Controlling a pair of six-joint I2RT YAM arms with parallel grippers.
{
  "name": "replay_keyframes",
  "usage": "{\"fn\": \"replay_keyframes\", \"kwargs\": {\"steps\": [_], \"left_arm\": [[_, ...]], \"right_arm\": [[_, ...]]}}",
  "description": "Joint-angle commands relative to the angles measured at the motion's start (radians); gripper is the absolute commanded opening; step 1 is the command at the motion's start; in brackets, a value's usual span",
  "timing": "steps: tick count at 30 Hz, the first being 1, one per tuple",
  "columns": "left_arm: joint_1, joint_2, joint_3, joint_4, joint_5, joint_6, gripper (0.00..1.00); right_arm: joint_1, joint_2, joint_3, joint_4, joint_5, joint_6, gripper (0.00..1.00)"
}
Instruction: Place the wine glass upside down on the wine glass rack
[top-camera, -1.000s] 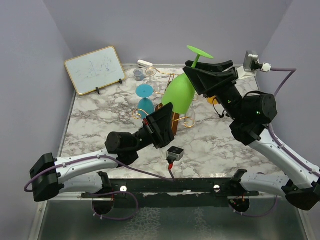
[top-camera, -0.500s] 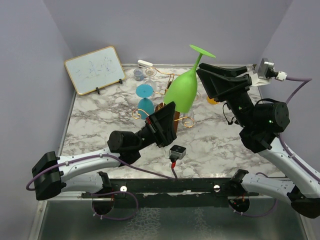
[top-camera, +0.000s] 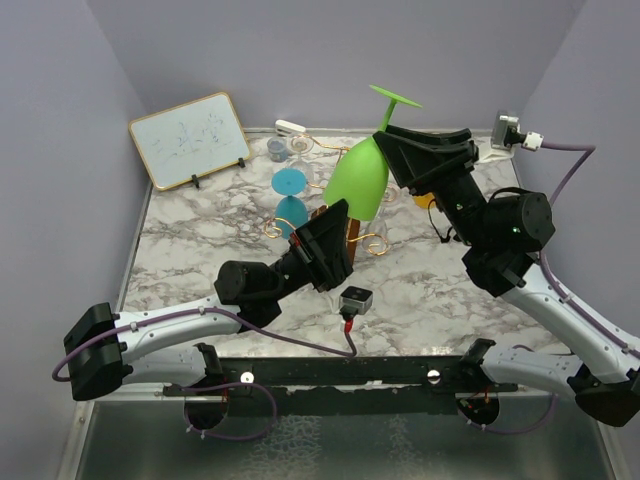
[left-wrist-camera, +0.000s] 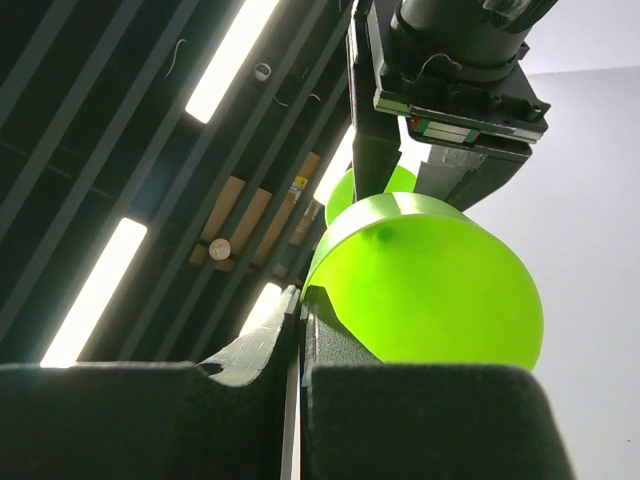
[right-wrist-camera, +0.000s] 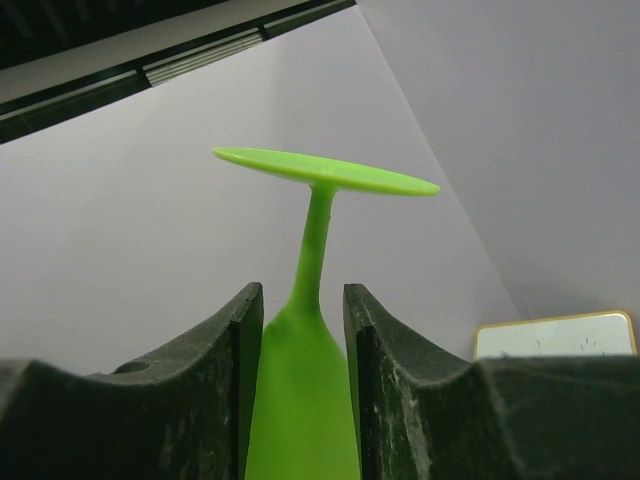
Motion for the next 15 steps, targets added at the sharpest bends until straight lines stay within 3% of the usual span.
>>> {"fn": "replay_keyframes", "kwargs": {"steps": [1,15], "left_arm": [[0.001,-0.006,0.017,0.036,-0.006,0.022,0.0],[0.001,-0.005,0.013,0.028,-0.008,0.028,0.0]], "right_arm": [[0.004,0.013,0.033,0.018,-0.029,0.012,0.35],[0.003,0.024,0.05,0.022,-0.057,0.034,0.3]]}}
